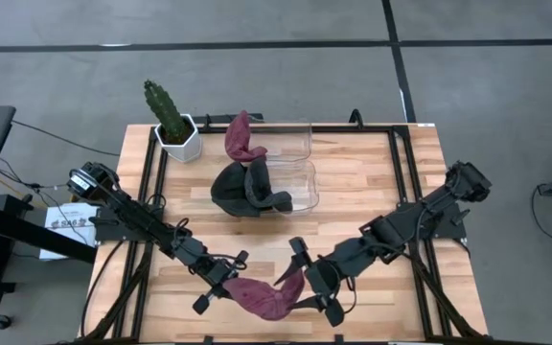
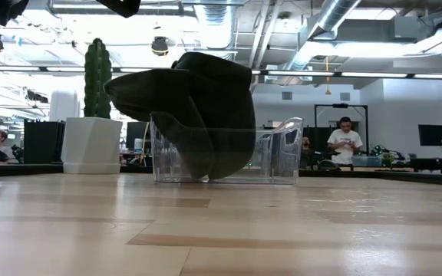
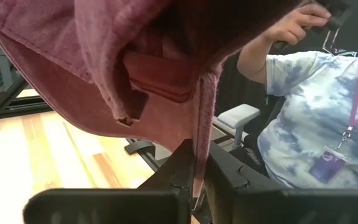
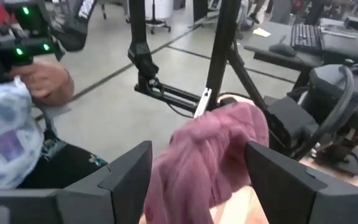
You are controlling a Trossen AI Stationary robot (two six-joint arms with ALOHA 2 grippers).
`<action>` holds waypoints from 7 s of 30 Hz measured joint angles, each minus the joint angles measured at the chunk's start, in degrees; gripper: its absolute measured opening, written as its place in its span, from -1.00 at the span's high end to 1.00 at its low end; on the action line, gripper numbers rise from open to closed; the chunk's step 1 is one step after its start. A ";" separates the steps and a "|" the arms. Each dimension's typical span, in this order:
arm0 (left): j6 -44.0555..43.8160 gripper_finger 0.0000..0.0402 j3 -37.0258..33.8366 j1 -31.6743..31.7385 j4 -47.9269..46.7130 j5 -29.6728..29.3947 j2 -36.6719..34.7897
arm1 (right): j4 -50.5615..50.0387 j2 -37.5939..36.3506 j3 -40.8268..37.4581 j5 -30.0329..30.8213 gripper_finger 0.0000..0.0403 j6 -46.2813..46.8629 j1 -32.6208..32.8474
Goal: Pick & Place hat
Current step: Put the red cap into the top transparent bin
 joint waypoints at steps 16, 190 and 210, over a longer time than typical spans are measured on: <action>0.02 0.87 0.00 0.01 0.03 0.00 0.00 | -0.84 0.74 0.02 -2.35 0.77 -0.11 -0.34; 7.28 0.39 -12.09 -14.70 -14.77 -43.06 -33.55 | 2.05 22.14 6.91 -4.98 0.12 1.20 -46.94; 7.28 0.39 -12.09 -14.67 -15.07 -43.06 -33.57 | -6.58 17.37 6.91 -4.70 0.06 -0.55 -47.21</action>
